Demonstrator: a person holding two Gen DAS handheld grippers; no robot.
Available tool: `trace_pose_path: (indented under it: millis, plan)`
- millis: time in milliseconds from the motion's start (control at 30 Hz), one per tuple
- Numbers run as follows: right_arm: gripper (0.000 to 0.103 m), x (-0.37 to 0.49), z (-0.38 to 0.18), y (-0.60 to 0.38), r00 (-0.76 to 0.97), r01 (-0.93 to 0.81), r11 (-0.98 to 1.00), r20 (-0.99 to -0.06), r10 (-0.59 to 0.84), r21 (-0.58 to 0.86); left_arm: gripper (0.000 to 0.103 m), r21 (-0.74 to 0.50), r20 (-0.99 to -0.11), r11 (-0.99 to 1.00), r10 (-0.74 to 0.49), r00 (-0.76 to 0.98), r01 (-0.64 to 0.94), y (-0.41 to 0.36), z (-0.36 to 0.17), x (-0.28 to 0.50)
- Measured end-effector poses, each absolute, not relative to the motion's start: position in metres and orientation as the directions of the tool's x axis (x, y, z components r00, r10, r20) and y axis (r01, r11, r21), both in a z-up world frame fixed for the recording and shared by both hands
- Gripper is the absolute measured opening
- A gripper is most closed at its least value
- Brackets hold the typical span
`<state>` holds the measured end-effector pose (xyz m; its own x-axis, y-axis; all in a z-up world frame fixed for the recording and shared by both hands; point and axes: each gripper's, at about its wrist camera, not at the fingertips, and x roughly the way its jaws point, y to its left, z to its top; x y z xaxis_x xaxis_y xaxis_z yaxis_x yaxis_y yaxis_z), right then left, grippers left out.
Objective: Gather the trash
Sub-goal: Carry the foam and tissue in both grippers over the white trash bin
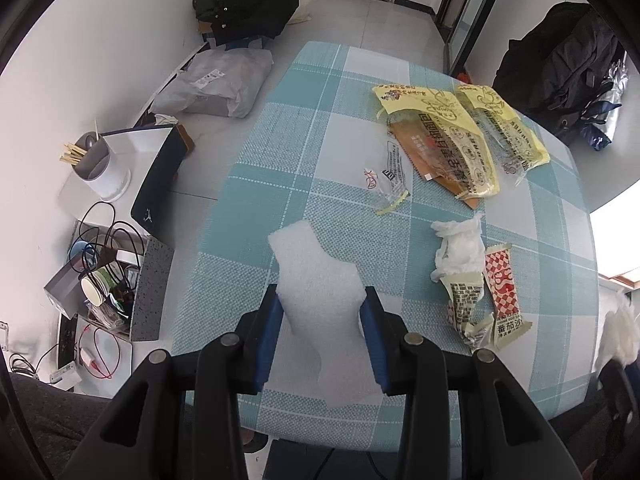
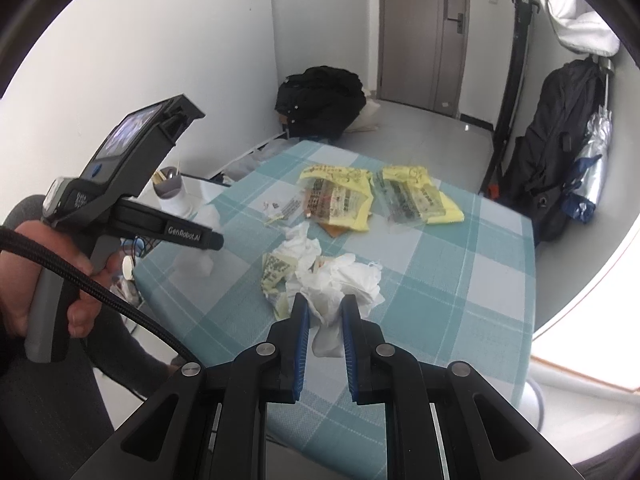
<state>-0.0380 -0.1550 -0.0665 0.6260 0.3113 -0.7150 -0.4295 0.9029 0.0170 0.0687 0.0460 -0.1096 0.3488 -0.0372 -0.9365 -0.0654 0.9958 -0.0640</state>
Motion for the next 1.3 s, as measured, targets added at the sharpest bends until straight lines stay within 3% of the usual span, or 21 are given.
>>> trace_pose_path:
  millis: [467, 800, 1067, 1300]
  plan:
    - [0.015, -0.035, 0.012, -0.178, 0.746, -0.403, 0.915, -0.572, 0.341, 0.020, 0.034, -0.158, -0.861, 0.987, -0.120, 0.494, -0.035, 0.041, -0.052, 0.058]
    - [0.015, -0.018, 0.083, -0.263, 0.853, -0.260, 0.966, -0.469, 0.232, 0.004, 0.034, -0.212, -0.779, 0.962, -0.274, 0.564, 0.174, -0.031, 0.011, 0.067]
    - [0.015, -0.019, 0.099, -0.352, 0.878, -0.081, 0.996, -0.469, 0.095, 0.048, 0.034, -0.255, -0.729, 0.891, -0.432, 0.531, 0.376, -0.115, 0.038, 0.079]
    - [0.015, -0.025, 0.076, -0.422, 0.850, 0.062, 0.995, -0.527, -0.011, 0.079, 0.034, -0.280, -0.737, 0.812, -0.524, 0.427, 0.512, -0.193, 0.025, 0.097]
